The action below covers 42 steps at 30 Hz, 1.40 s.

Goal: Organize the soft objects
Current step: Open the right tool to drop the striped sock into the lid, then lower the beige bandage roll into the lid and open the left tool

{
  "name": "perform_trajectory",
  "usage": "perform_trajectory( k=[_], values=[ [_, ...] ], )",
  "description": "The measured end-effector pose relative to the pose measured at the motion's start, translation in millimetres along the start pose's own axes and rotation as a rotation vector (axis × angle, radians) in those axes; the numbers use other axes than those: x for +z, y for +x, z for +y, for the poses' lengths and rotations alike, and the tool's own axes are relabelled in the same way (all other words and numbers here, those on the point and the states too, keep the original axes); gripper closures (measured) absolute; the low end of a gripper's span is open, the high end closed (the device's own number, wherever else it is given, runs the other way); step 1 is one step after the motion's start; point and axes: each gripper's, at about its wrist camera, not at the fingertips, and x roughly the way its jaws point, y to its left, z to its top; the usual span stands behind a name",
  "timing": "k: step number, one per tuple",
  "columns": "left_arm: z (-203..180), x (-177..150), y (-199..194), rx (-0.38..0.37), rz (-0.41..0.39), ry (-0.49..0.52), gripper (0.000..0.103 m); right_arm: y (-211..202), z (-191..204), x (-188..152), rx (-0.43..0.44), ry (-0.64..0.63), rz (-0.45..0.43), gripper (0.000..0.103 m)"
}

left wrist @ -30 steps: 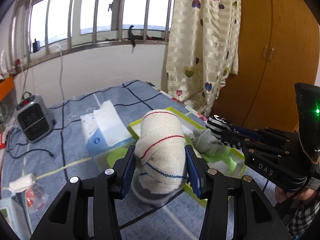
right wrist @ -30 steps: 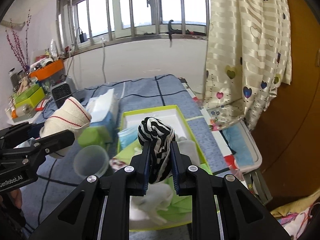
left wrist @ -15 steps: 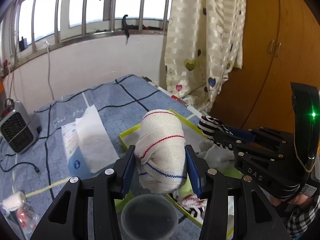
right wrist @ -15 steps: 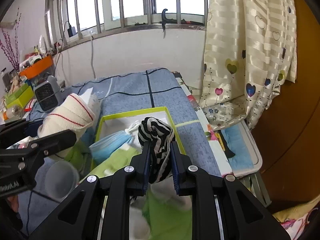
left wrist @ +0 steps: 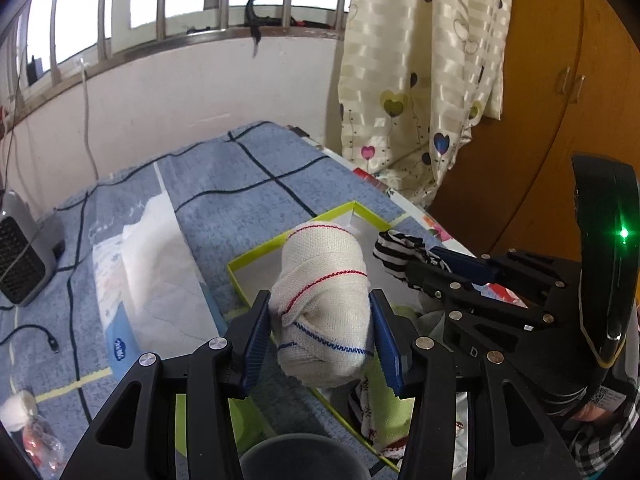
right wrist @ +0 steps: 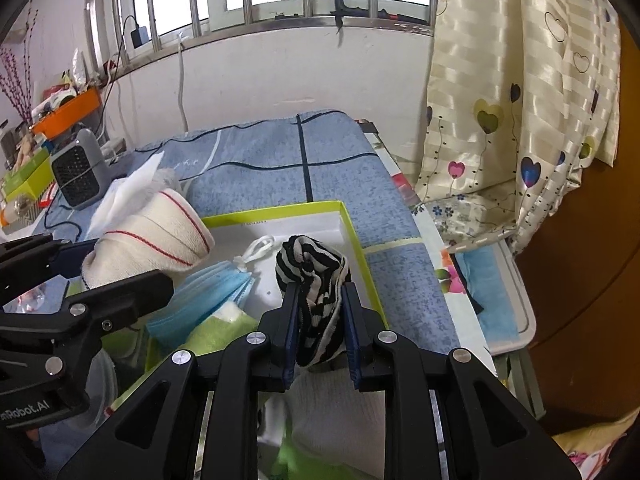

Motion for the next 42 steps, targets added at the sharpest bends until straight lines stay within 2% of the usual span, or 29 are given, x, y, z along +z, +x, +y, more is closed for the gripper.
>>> perform_trajectory(
  k=[7,11,17,21,26,30,38,42],
  values=[
    [0,1,6,-0.006,0.002,0.001,0.056,4,-2,2,0.000,0.002,0.010,0.078],
    [1,2,8,-0.002,0.009,-0.009,0.056,5,-2,2,-0.011,0.002,0.012,0.059],
    [2,0,6,-0.002,0.011,-0.011,0.055,4,-1,0,-0.017,0.005,0.012,0.057],
    [2,-1,3,-0.003,0.006,-0.012,0.053,3,1,0,-0.016,0.002,0.013,0.048],
    [0,-3,-3,0.001,-0.006,-0.005,0.051,0,4,-1,-0.025,-0.002,0.007,0.047],
    [1,-5,-14,0.000,-0.026,-0.013,0.050,-8,6,-2,-0.026,0.006,-0.009,0.041],
    [1,-13,-37,0.009,-0.057,-0.007,0.047,-26,11,-6,-0.032,0.030,-0.032,0.040],
    [2,-18,-50,0.011,-0.069,-0.013,0.046,-37,14,-9,-0.028,0.047,-0.047,0.034]
  ],
)
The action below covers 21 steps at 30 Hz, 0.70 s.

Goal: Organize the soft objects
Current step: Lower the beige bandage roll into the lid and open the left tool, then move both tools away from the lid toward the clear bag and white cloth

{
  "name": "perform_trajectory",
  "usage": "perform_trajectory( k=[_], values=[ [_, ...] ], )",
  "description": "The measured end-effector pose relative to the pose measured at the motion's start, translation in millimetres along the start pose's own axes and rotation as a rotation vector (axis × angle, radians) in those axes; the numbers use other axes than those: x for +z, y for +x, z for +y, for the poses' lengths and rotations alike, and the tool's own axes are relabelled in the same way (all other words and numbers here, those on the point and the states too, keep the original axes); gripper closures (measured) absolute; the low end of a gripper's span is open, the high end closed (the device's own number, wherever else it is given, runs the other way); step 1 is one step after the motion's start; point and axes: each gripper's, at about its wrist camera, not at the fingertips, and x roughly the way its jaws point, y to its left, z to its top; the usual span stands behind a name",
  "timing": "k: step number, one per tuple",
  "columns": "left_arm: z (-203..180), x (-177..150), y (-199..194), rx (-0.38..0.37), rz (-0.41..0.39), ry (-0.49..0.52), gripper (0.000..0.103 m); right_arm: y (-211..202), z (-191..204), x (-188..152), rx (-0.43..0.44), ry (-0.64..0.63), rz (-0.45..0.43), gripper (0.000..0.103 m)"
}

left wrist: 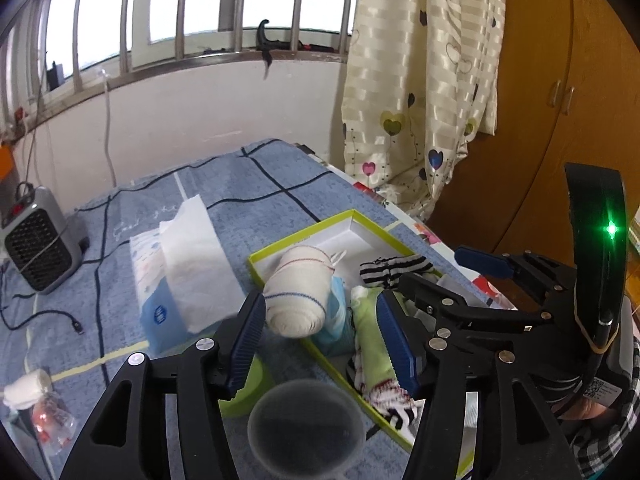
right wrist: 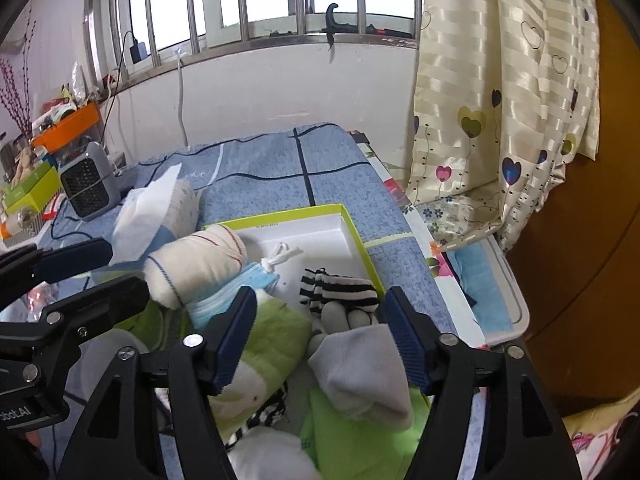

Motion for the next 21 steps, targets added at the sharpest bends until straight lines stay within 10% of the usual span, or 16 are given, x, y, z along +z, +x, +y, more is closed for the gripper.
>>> perform_trajectory(
  k=[21],
  values=[
    [37,-52,-81,0.079,-0.079,-0.039,0.043,-61,55,-27,0.058,0.007,-0.082,0.033]
  ],
)
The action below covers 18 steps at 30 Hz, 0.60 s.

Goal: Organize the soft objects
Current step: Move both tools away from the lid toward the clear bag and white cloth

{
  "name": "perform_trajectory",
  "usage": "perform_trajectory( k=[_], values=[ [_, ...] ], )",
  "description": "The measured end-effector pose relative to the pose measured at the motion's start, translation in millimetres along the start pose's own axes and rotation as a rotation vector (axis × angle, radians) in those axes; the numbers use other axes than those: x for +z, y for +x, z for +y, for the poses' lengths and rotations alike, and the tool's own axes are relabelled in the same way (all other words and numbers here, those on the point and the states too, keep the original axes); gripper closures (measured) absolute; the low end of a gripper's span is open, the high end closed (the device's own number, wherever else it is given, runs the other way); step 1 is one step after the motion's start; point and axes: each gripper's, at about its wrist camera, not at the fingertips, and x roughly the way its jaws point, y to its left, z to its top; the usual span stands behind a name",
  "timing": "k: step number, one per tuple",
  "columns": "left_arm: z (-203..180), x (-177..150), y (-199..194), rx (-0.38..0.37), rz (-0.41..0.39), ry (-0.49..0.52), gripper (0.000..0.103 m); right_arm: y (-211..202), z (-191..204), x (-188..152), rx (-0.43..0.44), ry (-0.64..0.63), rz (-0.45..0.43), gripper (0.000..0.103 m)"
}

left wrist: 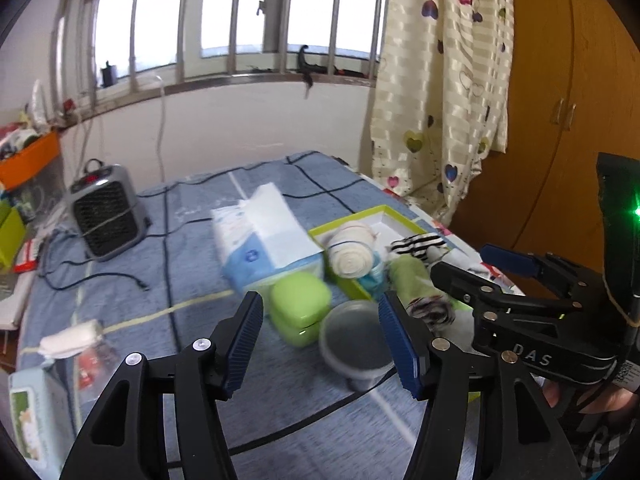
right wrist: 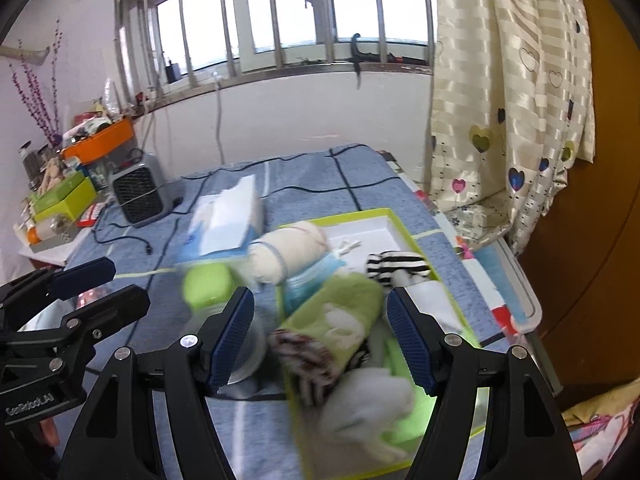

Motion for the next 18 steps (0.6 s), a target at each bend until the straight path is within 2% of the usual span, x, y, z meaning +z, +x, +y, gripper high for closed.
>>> perform_trajectory(
  k=[8,18],
  values=[
    [33,-19,-29,0.052,-0.020,-0.037,0.042,-9,41,-8,0.047,-0.046,-0.010,0.033],
    [68,-39,-48,0.104,-0.015,-0.080,0.042,-9,82,-15,0.096,-0.079,-0.005,0.032]
  ],
)
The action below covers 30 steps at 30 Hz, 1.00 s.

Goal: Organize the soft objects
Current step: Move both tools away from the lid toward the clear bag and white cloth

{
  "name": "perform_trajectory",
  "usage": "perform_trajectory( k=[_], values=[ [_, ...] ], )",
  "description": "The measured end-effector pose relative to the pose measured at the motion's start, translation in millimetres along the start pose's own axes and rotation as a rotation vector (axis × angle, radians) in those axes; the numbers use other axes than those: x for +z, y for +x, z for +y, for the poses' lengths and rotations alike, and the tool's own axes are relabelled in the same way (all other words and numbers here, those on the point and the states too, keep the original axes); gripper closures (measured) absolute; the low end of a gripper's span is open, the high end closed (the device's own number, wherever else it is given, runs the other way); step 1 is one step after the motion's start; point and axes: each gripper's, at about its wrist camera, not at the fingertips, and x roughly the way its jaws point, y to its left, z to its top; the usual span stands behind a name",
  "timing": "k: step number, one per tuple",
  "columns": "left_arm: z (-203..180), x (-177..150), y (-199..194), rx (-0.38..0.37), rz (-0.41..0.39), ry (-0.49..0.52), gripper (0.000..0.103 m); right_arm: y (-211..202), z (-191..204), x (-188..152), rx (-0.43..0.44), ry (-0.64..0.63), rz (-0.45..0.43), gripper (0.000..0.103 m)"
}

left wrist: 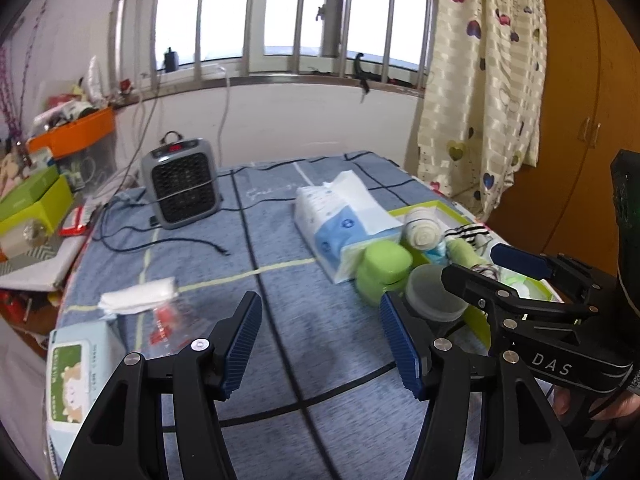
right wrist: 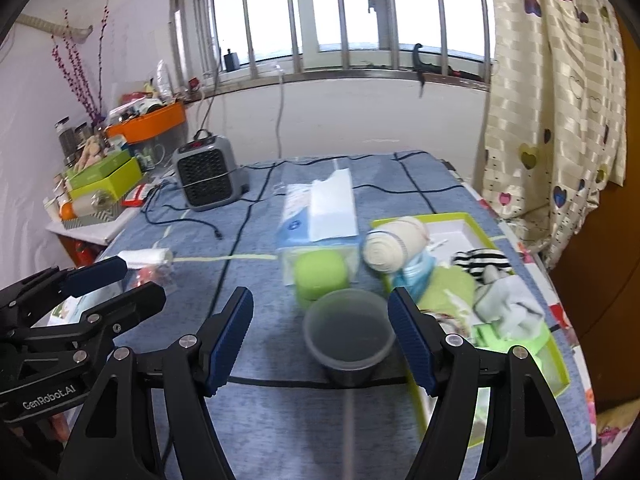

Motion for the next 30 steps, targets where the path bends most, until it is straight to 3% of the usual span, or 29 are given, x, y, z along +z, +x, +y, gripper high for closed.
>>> perform_trajectory(
  k=[17,30],
  values=[
    [66,-11,-21,0.087,-0.016,-0.056,0.042,26,63,-8,0.078,-0.053,0.055,0.032],
    [135,-6,-24,0.148,-0.011,-0.153,0.042,72,124,-4,0.207,-0.106,0.124,0.032]
  ],
)
